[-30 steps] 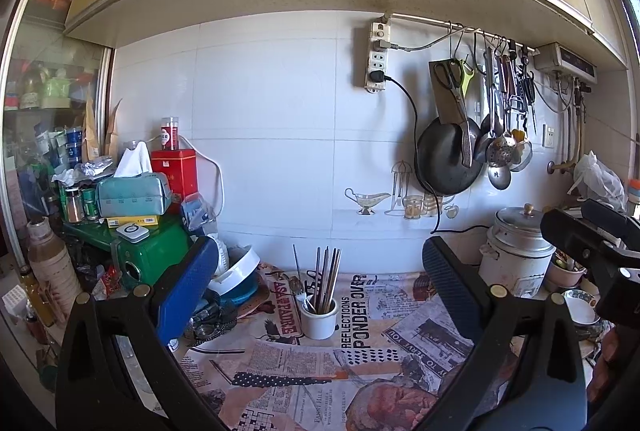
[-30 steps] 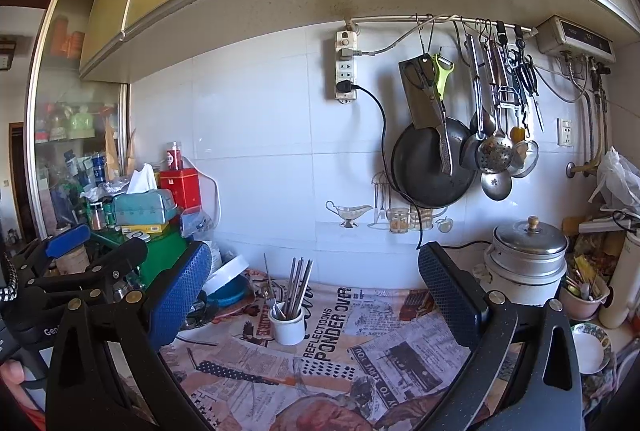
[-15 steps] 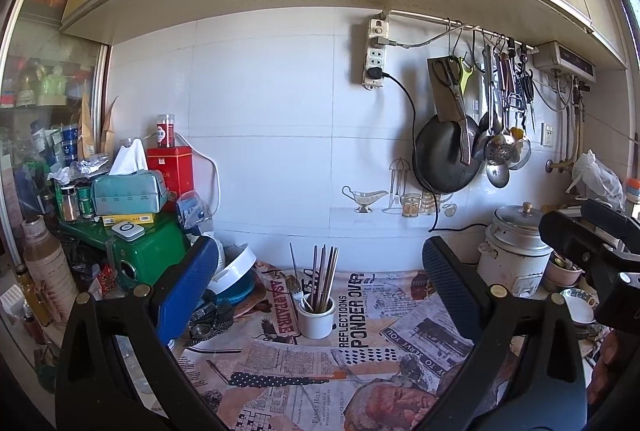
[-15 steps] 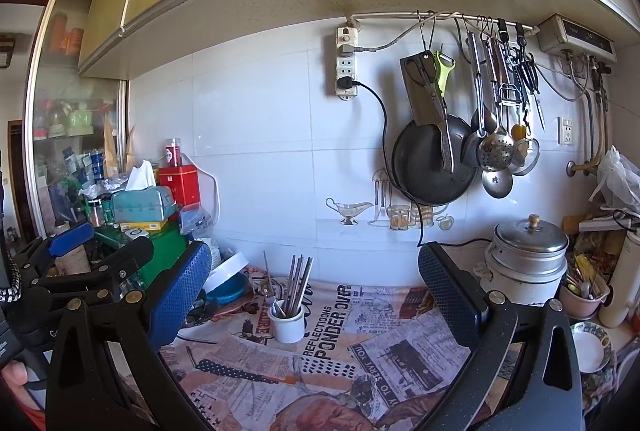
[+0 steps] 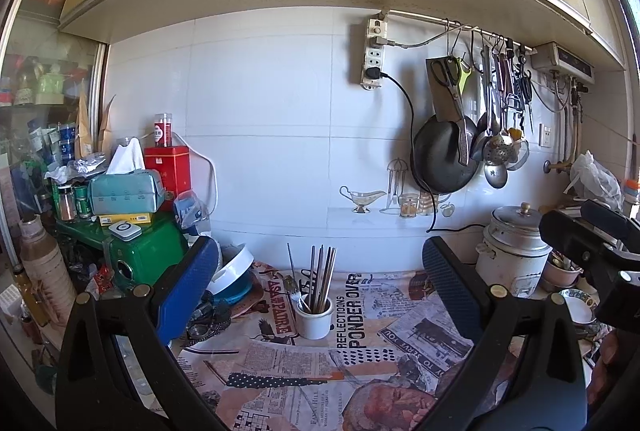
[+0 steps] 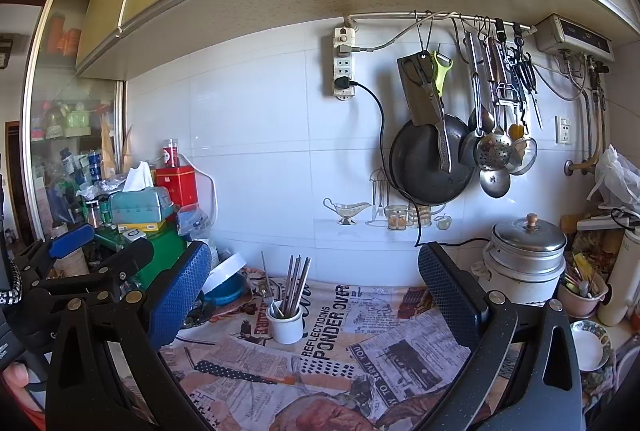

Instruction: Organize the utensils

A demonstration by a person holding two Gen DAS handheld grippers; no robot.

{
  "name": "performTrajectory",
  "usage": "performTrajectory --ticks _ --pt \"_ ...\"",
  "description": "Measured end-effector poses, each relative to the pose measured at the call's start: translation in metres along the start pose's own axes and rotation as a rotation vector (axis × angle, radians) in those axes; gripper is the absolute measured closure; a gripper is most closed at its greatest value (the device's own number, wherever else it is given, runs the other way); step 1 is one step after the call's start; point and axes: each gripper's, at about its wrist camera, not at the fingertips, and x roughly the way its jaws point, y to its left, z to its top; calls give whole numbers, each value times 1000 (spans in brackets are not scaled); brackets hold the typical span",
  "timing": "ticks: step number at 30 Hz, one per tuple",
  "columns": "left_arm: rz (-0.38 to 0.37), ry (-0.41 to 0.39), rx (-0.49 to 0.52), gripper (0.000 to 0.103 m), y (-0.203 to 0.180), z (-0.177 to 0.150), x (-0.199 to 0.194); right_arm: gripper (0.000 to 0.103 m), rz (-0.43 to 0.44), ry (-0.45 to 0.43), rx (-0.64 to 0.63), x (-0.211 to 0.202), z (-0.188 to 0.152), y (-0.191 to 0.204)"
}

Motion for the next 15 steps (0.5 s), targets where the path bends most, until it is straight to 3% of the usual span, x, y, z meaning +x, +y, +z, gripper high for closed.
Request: performTrajectory --ticks 15 --pt "-17 11 -21 1 0 0 6 0 -15 -3 7 1 0 -1"
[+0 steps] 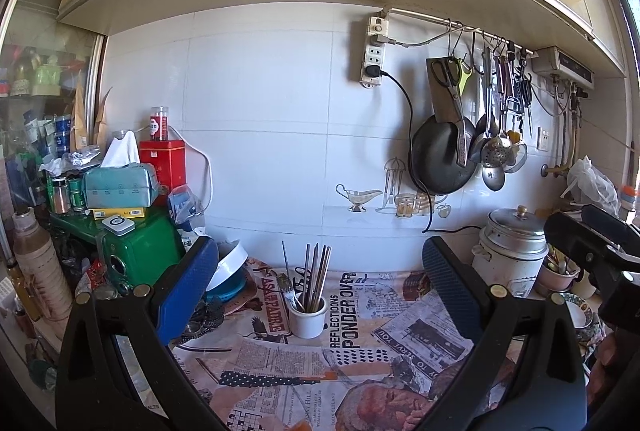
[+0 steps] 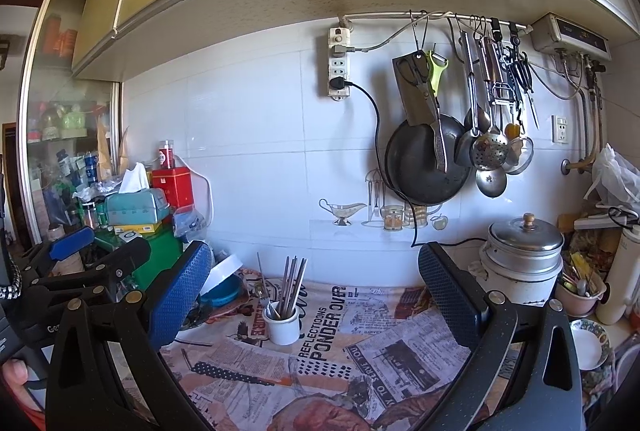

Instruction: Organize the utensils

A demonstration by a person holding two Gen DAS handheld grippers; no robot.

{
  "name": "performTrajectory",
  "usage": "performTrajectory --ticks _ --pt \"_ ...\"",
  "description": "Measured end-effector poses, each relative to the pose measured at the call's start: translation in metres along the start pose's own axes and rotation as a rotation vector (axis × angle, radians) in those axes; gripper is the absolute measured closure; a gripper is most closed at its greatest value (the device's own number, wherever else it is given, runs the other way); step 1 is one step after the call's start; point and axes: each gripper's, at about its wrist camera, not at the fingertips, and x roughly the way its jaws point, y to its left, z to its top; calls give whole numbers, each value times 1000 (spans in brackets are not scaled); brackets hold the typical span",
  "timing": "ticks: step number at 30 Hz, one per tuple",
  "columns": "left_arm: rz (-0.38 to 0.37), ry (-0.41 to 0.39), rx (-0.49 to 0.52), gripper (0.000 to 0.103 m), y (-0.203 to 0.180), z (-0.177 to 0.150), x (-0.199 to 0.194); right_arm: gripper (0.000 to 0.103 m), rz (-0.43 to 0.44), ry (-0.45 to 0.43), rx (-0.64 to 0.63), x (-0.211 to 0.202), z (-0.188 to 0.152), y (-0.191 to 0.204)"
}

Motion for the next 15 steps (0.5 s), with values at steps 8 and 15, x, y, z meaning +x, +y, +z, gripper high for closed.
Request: performTrajectory --ticks 8,15 --pt "-3 5 7 1 -4 -2 7 0 -1 4 0 5 0 -2" --pt "15 11 12 1 -3 -3 20 0 9 20 5 21 -2 -4"
